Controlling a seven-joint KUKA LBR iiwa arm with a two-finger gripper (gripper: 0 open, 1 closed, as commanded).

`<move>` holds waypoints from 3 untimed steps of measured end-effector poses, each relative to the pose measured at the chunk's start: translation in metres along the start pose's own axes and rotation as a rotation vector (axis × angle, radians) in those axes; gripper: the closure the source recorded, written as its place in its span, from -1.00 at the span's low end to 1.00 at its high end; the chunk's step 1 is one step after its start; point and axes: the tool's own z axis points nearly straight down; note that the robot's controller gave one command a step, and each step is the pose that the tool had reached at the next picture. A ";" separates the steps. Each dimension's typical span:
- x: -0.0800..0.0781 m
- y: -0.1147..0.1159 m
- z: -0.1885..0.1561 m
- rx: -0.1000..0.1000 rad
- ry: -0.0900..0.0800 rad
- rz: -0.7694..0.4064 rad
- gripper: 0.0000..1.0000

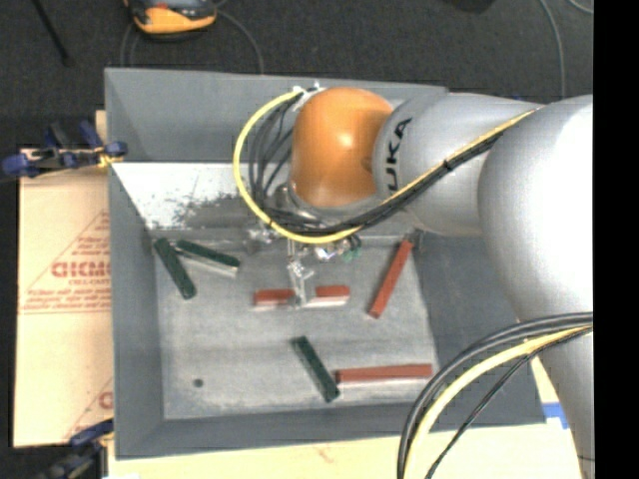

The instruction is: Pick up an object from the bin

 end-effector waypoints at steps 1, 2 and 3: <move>0.053 0.016 0.007 -0.003 0.000 -0.072 1.00; 0.053 0.016 0.007 -0.003 0.000 -0.071 1.00; 0.058 0.010 -0.044 -0.004 0.007 -0.092 1.00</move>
Offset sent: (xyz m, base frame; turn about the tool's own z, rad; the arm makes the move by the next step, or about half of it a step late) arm 0.0000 0.0000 0.0000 0.0000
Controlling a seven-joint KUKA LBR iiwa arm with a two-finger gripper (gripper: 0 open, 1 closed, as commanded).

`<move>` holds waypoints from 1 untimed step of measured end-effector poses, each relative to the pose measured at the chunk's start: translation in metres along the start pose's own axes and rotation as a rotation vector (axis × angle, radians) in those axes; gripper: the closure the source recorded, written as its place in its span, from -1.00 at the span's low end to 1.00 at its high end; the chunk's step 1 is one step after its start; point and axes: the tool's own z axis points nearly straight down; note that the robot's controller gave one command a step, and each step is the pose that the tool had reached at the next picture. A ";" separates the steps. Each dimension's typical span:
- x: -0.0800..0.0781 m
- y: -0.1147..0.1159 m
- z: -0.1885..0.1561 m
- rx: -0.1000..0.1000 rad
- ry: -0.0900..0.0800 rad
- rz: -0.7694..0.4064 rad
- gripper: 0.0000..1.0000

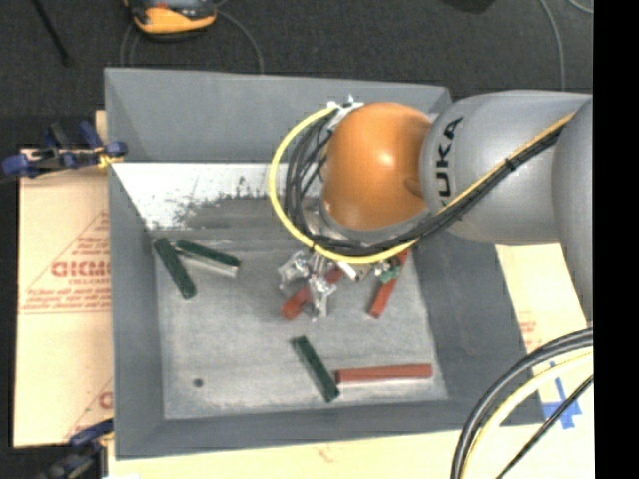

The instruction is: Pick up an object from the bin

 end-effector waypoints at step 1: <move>-0.087 0.010 -0.063 0.002 -0.009 0.025 1.00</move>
Offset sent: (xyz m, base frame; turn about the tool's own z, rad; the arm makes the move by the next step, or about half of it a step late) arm 0.0000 0.0000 0.0000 0.0000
